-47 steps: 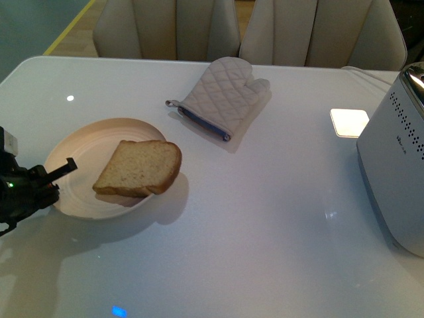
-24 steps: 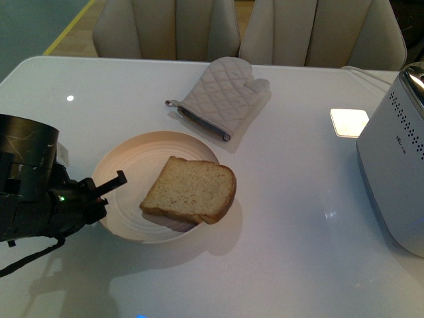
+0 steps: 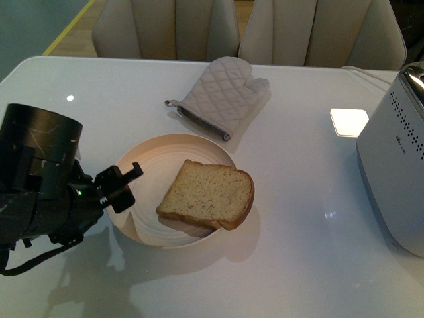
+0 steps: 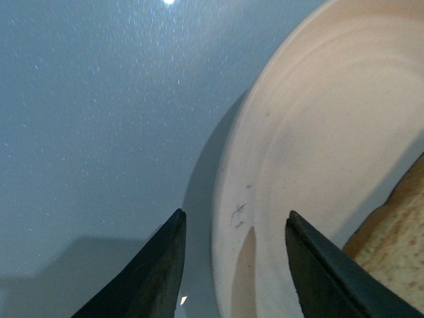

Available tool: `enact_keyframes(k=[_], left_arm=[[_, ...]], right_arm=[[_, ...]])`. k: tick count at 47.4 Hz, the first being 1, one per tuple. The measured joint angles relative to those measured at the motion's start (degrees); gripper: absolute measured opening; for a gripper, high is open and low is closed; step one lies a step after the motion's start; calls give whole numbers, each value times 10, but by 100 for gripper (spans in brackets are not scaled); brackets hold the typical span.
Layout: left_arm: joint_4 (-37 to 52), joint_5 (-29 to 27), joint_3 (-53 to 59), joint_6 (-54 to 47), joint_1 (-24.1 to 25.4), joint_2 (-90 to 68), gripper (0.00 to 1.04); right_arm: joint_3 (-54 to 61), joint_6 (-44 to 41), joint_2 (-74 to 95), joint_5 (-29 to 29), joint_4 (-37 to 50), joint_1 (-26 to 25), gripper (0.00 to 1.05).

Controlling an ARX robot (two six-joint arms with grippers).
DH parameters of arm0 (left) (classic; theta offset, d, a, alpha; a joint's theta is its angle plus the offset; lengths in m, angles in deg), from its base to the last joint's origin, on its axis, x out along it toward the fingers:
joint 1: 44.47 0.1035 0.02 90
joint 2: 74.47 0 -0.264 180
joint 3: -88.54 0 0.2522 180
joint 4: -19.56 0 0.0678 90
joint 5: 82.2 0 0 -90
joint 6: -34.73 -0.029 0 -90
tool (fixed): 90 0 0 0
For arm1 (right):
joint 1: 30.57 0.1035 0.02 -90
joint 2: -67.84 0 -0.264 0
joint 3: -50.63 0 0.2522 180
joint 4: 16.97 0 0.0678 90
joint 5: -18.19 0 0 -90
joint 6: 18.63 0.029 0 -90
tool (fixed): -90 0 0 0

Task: Put bread into toaster

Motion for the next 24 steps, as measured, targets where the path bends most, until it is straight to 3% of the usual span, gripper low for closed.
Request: enact_keyframes(k=[16,24], left_arm=[[49,-39,96,-39,61,202,99],[36,-58,159,-86,77,400,98]], right_arm=[[0,0,0,0,0,0,96],[0,0,0,0,0,0,96]])
